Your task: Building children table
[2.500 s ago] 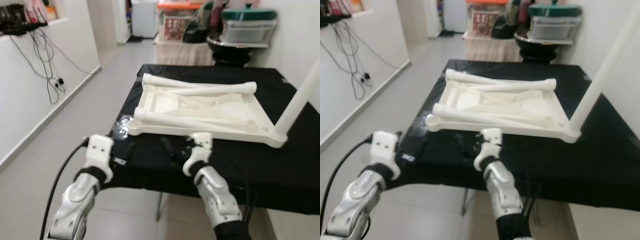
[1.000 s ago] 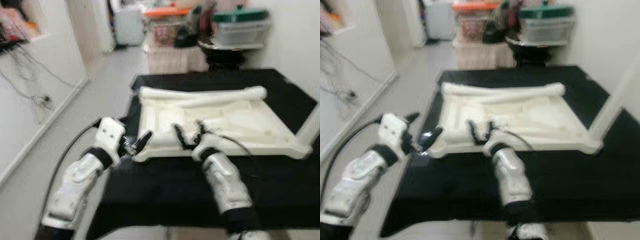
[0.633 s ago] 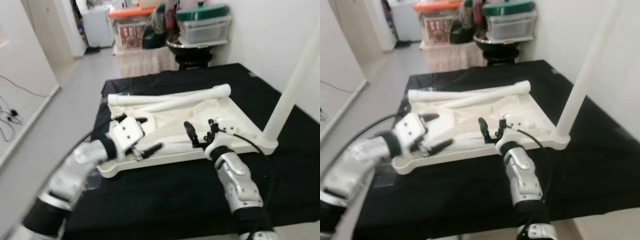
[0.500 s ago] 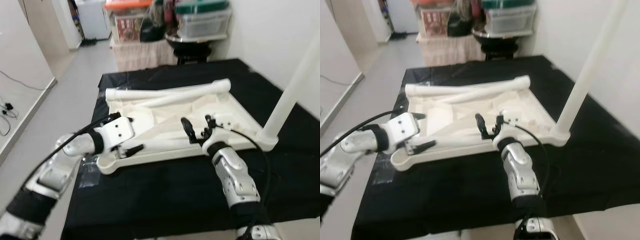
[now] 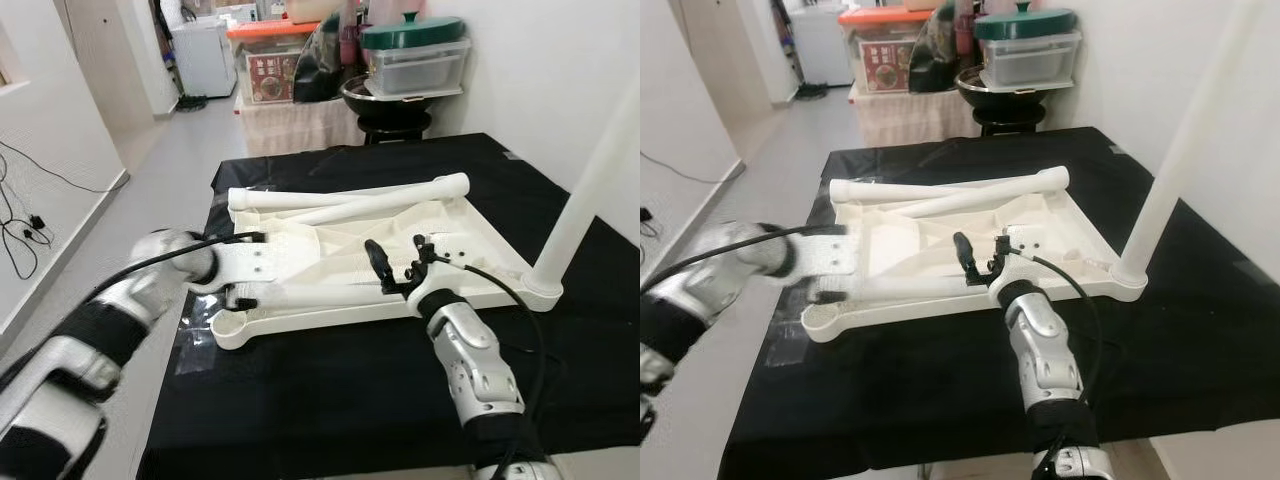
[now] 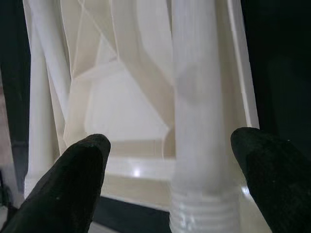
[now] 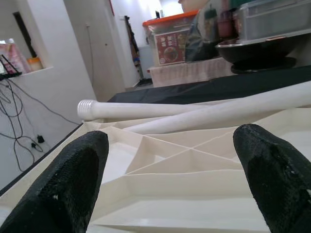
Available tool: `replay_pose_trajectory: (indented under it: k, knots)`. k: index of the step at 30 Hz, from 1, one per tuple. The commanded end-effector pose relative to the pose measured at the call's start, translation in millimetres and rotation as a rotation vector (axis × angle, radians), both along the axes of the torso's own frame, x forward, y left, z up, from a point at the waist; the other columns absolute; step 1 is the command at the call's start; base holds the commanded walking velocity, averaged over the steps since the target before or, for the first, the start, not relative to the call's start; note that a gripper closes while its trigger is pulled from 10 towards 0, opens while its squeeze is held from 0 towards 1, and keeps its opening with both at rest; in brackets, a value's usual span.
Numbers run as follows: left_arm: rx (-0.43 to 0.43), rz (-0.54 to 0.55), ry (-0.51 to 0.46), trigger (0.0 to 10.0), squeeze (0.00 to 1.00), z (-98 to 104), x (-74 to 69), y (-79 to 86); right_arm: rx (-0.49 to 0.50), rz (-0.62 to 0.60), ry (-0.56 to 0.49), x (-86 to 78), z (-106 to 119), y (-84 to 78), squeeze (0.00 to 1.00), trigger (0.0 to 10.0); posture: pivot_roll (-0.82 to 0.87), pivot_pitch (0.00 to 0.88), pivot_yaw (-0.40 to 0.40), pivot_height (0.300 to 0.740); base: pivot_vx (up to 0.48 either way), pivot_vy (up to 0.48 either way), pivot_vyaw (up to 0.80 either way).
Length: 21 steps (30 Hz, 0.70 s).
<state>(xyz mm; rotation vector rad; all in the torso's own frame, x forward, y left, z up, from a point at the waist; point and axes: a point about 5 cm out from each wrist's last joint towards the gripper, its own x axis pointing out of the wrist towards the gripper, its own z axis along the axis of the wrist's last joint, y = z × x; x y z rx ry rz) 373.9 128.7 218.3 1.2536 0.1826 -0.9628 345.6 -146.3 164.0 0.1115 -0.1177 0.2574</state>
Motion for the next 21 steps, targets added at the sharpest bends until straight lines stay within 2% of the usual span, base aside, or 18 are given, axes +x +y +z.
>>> replay_pose_trajectory:
  k: [1,7,9,12,21]
  knots:
    - [0.064,-0.002,0.037,10.0,0.00,-5.7,4.9,1.1,0.010,0.006,0.011,-1.7,-1.0,3.5,0.00,10.0,-0.04,0.005,0.067,0.740,0.000,0.000,0.00]
    - [0.078,0.001,0.099,10.0,0.00,-12.4,11.9,-3.2,0.012,0.006,0.015,-4.0,-2.0,6.4,0.00,10.0,-0.05,0.015,0.076,0.740,0.000,0.000,0.00]
    - [0.121,0.026,0.121,10.0,0.00,-17.2,15.0,1.0,0.014,0.004,0.019,-6.2,-2.8,6.8,0.00,10.0,-0.05,0.029,0.084,0.740,0.000,0.000,0.00]
    - [0.134,0.044,0.123,10.0,0.00,-18.6,17.6,2.4,0.019,-0.002,0.020,-8.0,-2.6,5.9,0.00,10.0,-0.05,0.037,0.089,0.740,0.000,0.000,0.00]
    - [0.098,0.056,0.137,10.0,0.00,-26.7,20.1,-3.7,0.028,-0.011,0.017,-11.2,-0.1,5.6,0.00,10.0,-0.07,0.052,0.098,0.740,0.000,0.000,0.00]
